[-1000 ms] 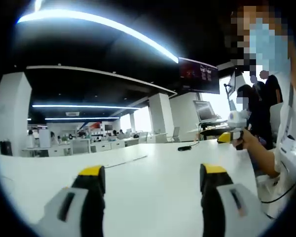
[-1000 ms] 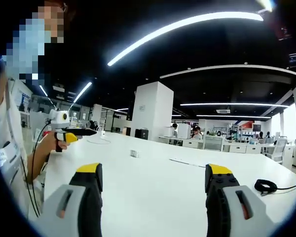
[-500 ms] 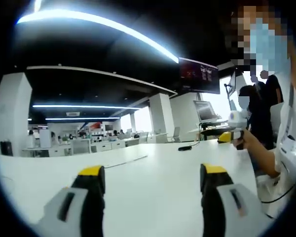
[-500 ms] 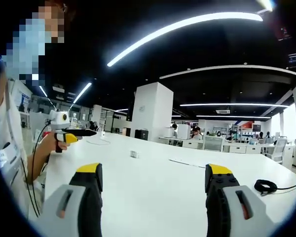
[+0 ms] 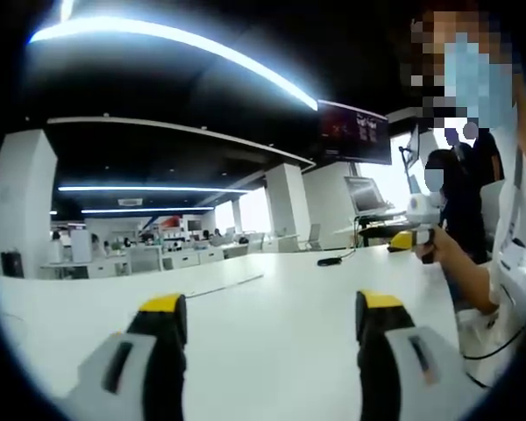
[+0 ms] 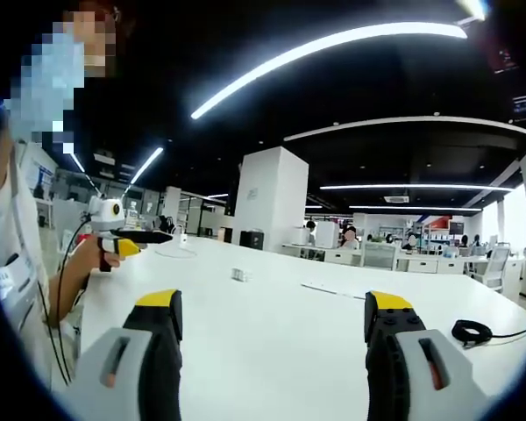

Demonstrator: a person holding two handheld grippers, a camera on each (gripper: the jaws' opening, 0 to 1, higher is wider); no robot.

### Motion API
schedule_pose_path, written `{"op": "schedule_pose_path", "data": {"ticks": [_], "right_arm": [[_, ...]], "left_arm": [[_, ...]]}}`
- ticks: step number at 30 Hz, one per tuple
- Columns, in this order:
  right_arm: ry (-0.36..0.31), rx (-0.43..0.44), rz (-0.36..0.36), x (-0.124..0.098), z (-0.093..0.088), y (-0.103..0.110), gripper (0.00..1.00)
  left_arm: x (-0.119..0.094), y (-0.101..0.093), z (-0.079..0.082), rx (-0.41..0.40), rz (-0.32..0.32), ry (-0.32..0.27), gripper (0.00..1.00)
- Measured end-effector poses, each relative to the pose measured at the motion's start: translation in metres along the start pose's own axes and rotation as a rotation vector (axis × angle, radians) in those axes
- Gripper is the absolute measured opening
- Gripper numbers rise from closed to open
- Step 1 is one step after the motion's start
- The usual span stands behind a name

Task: Plug the desk Type‑C cable into the charger adapter.

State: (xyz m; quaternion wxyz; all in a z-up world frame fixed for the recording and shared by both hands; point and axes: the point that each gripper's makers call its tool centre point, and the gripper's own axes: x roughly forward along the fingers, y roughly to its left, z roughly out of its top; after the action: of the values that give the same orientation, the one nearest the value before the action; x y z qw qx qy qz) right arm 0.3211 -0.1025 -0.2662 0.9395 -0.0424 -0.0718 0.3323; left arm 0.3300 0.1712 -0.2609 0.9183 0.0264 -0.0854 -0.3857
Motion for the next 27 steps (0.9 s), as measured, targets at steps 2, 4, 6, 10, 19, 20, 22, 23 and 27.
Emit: {"op": "schedule_pose_path", "data": {"ticks": [2,4,6,10,19,20,22,23,27], "right_arm": [[0.0,0.0,0.0,-0.0001,0.0002,0.0002,0.87],[-0.002,0.0,0.0,-0.0005,0.0006,0.0002,0.87],[-0.003,0.0,0.0,-0.0008,0.0009,0.0002,0.87],[-0.004,0.0,-0.001,-0.0017,0.001,-0.0003,0.87],[-0.003,0.002,0.001,-0.0021,0.0003,-0.0002,0.87],[-0.003,0.003,0.001,-0.0019,0.0001,0.0001,0.87],[-0.002,0.003,0.002,-0.0016,-0.0005,0.0006,0.87],[-0.002,0.003,0.002,-0.0014,-0.0007,0.0006,0.87],[0.001,0.004,0.004,-0.0006,-0.0023,0.0007,0.87]], "left_arm": [[0.0,0.0001,-0.0002,0.001,0.0,0.001,0.8],[-0.0001,0.0,-0.0004,0.003,-0.001,0.003,0.8],[-0.0001,-0.0003,-0.0005,0.002,-0.001,0.003,0.8],[0.0,-0.0002,-0.0011,0.002,0.0,0.004,0.8],[0.001,-0.0011,-0.0028,-0.001,-0.002,0.007,0.8],[0.001,-0.001,-0.0028,-0.001,-0.002,0.006,0.8],[0.001,-0.0007,-0.0027,-0.002,-0.002,0.006,0.8],[0.001,-0.0005,-0.0029,-0.002,-0.001,0.007,0.8],[0.0014,0.0005,-0.0043,-0.001,0.002,0.01,0.8]]}}
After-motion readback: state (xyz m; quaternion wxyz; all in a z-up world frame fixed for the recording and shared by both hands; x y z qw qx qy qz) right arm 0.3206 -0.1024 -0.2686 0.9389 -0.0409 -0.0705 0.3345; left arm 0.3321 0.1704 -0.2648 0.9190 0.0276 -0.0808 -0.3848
